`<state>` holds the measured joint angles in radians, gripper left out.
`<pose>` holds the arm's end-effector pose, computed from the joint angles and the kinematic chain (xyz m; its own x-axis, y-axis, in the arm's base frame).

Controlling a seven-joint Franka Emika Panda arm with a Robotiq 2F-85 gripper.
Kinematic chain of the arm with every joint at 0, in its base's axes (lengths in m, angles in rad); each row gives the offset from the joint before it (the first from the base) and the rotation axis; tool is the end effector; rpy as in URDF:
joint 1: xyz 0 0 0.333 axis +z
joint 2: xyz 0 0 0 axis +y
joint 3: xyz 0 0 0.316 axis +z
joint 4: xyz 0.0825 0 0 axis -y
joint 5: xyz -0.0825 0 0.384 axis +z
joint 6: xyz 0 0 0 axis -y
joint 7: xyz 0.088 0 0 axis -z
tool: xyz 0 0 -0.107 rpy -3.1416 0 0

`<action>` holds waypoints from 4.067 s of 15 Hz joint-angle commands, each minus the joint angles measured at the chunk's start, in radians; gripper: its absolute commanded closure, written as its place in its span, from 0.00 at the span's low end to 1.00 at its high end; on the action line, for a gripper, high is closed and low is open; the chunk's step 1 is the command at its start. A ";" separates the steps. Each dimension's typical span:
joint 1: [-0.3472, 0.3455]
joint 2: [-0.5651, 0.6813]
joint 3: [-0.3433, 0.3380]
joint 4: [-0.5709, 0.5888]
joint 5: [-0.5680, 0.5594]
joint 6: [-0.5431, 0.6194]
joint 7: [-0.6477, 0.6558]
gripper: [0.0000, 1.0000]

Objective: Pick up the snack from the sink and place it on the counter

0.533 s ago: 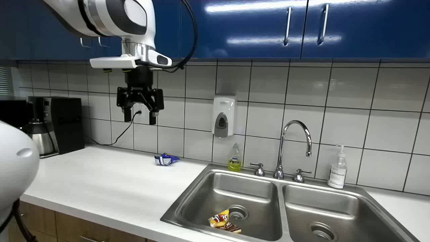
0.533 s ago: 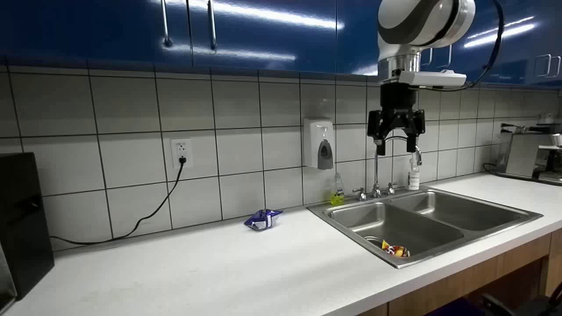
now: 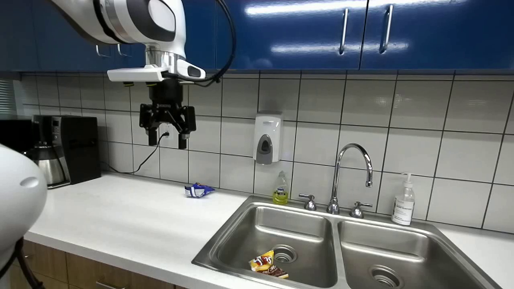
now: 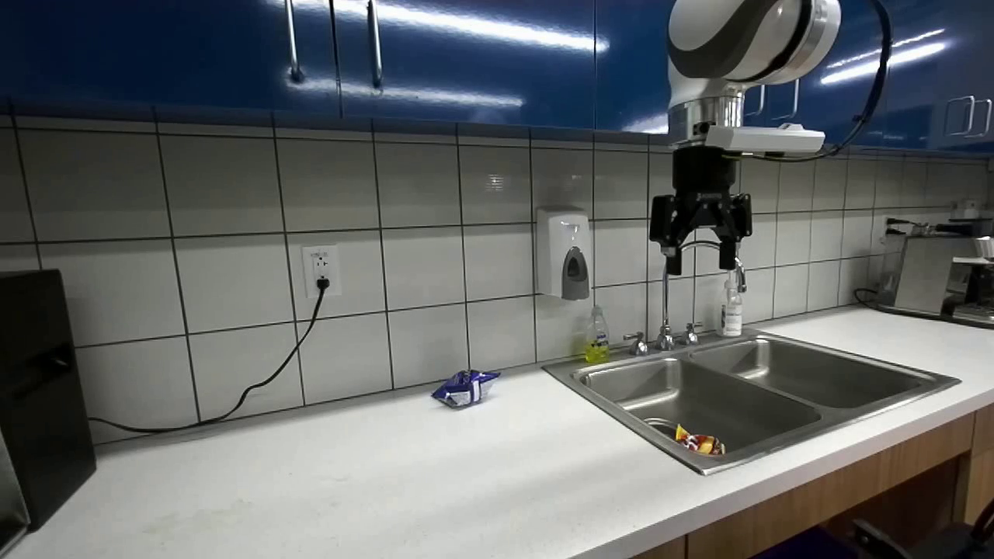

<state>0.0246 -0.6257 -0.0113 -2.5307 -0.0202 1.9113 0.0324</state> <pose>0.3603 0.0031 0.4830 0.9999 -0.0103 0.0067 -0.0103 -0.9999 0.0123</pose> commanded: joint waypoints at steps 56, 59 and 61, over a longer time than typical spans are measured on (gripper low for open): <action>-0.254 1.297 -0.133 0.601 -0.131 0.528 -0.359 0.00; -0.257 1.333 -0.103 0.651 -0.141 0.518 -0.419 0.00; -0.262 1.346 -0.086 0.673 -0.152 0.504 -0.477 0.00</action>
<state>-0.2101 0.6929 -0.1324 -1.9133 -0.1373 2.4414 -0.3655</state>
